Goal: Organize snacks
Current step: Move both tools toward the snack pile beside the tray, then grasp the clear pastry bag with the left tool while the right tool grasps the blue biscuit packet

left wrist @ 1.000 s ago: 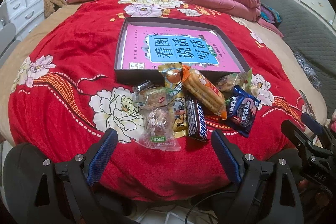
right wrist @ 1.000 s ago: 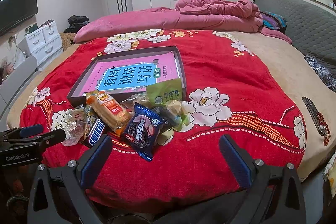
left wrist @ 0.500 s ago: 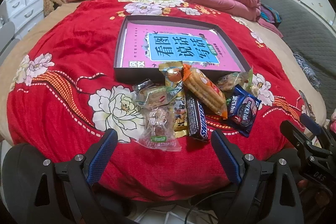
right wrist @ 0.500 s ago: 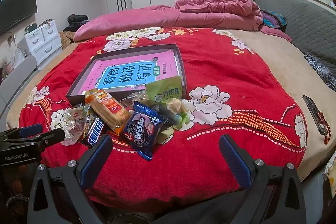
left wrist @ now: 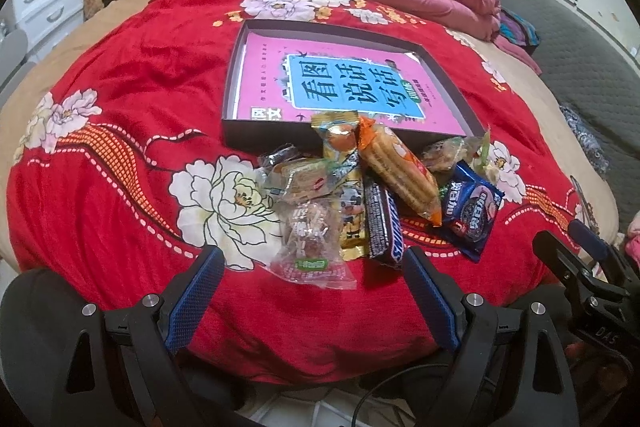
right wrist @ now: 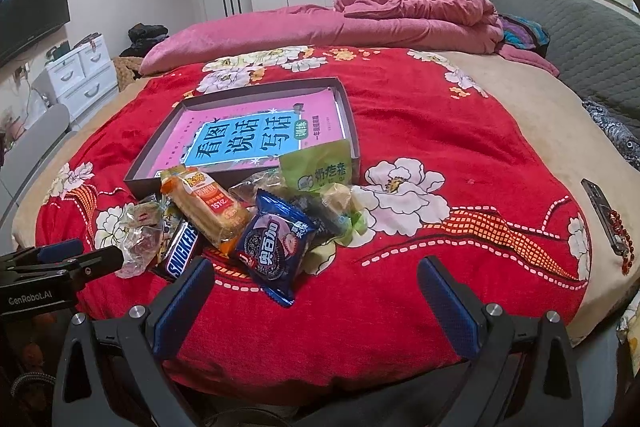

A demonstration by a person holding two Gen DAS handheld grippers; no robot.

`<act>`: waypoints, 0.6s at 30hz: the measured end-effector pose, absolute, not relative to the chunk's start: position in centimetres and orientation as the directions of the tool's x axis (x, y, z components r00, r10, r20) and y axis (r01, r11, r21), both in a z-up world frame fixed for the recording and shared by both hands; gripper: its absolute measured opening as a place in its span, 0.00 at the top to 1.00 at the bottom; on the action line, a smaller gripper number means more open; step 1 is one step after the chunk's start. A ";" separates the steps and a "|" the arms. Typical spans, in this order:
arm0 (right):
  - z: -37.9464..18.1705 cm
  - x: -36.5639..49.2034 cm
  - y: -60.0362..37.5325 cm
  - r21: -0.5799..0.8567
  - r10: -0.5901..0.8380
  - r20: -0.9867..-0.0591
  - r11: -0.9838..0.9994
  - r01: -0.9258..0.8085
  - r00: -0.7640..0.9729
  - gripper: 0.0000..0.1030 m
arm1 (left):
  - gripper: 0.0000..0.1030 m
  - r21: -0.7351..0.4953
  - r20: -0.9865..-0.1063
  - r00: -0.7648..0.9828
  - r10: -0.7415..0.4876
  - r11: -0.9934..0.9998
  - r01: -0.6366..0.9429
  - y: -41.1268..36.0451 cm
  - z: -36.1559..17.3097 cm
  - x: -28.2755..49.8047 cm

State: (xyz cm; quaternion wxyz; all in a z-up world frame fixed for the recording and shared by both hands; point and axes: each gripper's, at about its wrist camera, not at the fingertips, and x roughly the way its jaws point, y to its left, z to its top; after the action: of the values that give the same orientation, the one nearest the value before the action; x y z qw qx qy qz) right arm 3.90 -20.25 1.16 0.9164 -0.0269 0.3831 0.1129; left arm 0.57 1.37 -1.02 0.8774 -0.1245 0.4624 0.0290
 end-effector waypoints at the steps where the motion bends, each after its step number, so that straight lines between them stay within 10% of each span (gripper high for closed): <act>1: 1.1 3.9 -20.2 0.039 0.188 -0.709 0.973 -0.228 0.679 0.01 | 0.12 -0.194 -0.821 0.568 -0.064 0.966 -0.170 1.6 -1.1 0.6; 18: -0.7 5.6 -19.9 0.082 0.210 -0.750 0.970 -0.227 0.627 0.01 | 0.12 -0.284 -0.844 0.515 -0.146 0.938 -0.199 3.7 -3.8 2.9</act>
State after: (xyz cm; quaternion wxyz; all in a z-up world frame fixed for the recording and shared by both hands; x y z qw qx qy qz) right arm 5.60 -19.87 -0.73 0.9019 -0.0102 0.4146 0.1211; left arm 2.86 3.74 -3.79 0.8526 -0.1754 0.4919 0.0156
